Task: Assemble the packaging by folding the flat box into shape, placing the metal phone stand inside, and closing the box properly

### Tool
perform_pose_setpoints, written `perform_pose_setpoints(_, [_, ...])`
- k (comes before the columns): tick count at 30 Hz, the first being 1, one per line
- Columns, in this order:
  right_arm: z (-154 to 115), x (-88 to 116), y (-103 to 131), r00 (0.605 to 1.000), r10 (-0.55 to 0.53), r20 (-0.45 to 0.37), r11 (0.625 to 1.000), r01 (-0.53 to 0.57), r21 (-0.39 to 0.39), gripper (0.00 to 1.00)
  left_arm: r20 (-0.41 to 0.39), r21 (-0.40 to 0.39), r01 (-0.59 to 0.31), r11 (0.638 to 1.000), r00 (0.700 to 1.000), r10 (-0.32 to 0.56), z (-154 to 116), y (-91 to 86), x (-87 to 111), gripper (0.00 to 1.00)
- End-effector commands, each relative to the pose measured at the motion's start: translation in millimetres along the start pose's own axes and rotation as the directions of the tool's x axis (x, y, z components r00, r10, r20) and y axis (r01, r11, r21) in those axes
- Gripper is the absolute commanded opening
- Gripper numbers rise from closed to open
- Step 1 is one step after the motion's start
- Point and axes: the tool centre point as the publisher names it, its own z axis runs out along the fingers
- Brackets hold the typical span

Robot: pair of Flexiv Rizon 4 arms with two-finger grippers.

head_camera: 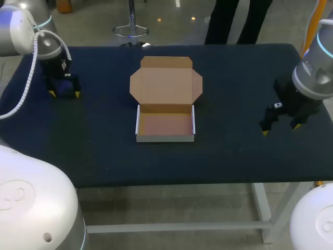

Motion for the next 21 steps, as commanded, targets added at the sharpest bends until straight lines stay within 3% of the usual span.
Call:
perform_pose_setpoints(1, [-2, 0, 0, 1.000, 0.000, 0.002, 1.000, 0.000, 0.006, 1.00, 0.003, -0.014, 0.003, 1.000, 1.000, -0.003, 1, -7.4, 0.1, 1.00])
perform_pose_setpoints(21, [-2, 0, 0, 1.000, 0.000, 0.002, 1.000, 0.000, 0.006, 1.00, 0.003, -0.010, 0.009, 1.000, 1.000, -0.009, 2, -26.6, -0.2, 1.00])
